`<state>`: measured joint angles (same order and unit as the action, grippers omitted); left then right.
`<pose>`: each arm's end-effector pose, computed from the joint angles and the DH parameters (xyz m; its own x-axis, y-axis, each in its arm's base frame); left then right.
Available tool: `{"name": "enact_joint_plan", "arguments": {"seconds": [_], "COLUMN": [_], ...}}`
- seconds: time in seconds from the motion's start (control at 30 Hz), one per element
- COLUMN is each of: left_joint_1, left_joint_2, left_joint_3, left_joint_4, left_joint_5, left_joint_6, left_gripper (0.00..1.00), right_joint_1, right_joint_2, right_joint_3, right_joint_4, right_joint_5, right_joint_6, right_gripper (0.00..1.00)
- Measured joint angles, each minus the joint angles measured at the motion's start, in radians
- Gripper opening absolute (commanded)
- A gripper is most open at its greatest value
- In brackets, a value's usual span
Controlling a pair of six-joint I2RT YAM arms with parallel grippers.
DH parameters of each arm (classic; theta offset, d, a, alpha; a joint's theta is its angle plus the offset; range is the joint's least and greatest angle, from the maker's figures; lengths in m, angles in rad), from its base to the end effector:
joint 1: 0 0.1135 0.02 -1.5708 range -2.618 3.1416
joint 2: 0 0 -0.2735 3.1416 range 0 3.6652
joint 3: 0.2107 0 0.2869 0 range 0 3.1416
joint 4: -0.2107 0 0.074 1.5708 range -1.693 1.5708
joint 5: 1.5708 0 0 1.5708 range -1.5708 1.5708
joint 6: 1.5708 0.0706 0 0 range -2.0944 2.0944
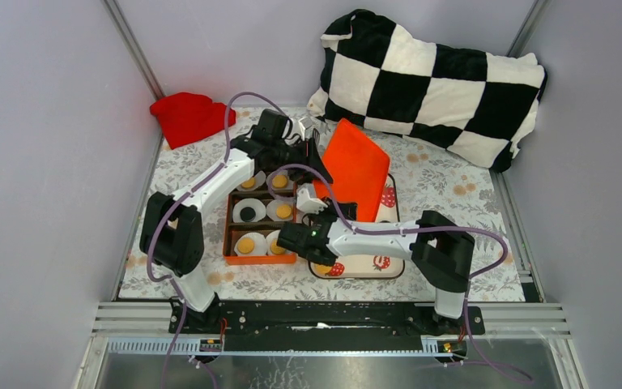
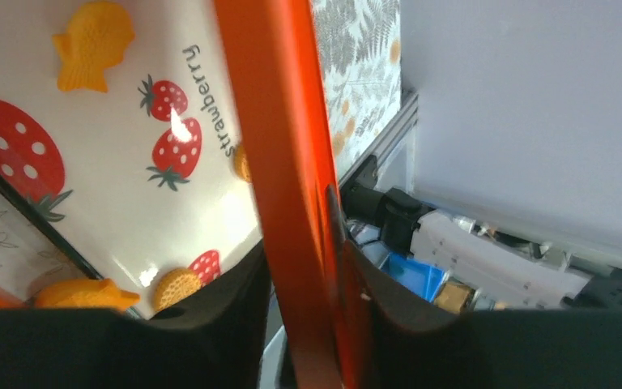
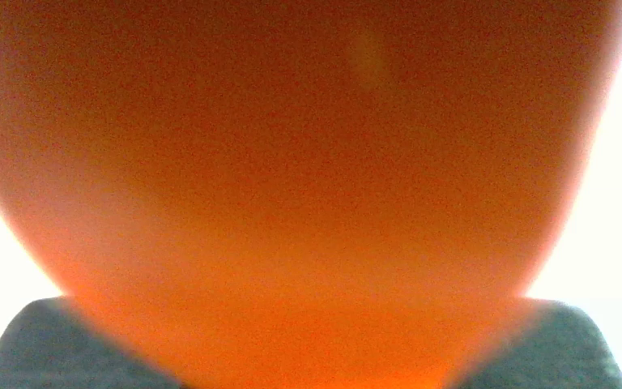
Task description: Pack the cookies
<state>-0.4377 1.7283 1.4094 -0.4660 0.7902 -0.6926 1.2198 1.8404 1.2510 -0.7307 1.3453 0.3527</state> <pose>0.3733 -0.2301 0.2652 -0.9738 -0.0404 -0.2238 0.1712 0.5178 -0.8382 0.1959 0.3348 0.1841 -0.3564 -0.7487 -0.5590 -0.0039 0.5995 -0.8004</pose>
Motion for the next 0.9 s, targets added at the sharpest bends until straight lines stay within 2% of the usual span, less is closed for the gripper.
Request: {"name": "enact_joint_plan", "arguments": {"seconds": [0.1, 0.33, 0.37, 0.43, 0.47, 0.53, 0.63, 0.73, 0.83, 0.9], "left_joint_1": [0.001, 0.05, 0.065, 0.088, 0.097, 0.105, 0.104, 0.089, 0.078, 0.073], "left_joint_2": [0.0, 0.0, -0.008, -0.042, -0.069, -0.142, -0.277, -0.385, -0.395, -0.36], "left_joint_3": [0.012, 0.292, 0.336, 0.384, 0.395, 0.399, 0.335, 0.169, -0.005, -0.105], "left_joint_4": [-0.038, -0.088, -0.084, -0.088, -0.093, -0.124, -0.18, -0.247, -0.343, -0.424], "left_joint_5": [0.023, 0.007, -0.018, -0.088, -0.139, -0.295, -0.573, -0.83, -1.033, -1.148], "left_joint_6": [0.043, 0.065, 0.065, 0.066, 0.066, 0.076, 0.079, 0.043, -0.019, -0.068], "left_gripper": [0.69, 0.69, 0.54, 0.14, 0.01, 0.0, 0.0, 0.0, 0.0, 0.0], "right_joint_1": [-0.018, -0.023, -0.023, -0.023, -0.022, -0.022, -0.022, -0.022, -0.025, -0.028], "right_joint_2": [0.013, 0.019, 0.019, 0.019, 0.019, 0.013, -0.056, -0.222, -0.444, -0.529], "right_joint_3": [0.091, 0.231, 0.231, 0.232, 0.235, 0.246, 0.267, 0.256, 0.257, 0.297], "right_joint_4": [-0.158, -0.568, -0.597, -0.645, -0.664, -0.679, -0.609, -0.412, -0.217, -0.15], "right_joint_5": [-0.01, 0.026, 0.026, 0.023, 0.02, 0.005, -0.067, -0.19, -0.346, -0.417], "right_joint_6": [0.155, 0.516, 0.537, 0.568, 0.578, 0.585, 0.501, 0.319, 0.169, 0.111], "right_gripper": [0.0, 0.0, 0.0, 0.0, 0.0, 0.0, 0.0, 0.0, 0.0, 0.0]}}
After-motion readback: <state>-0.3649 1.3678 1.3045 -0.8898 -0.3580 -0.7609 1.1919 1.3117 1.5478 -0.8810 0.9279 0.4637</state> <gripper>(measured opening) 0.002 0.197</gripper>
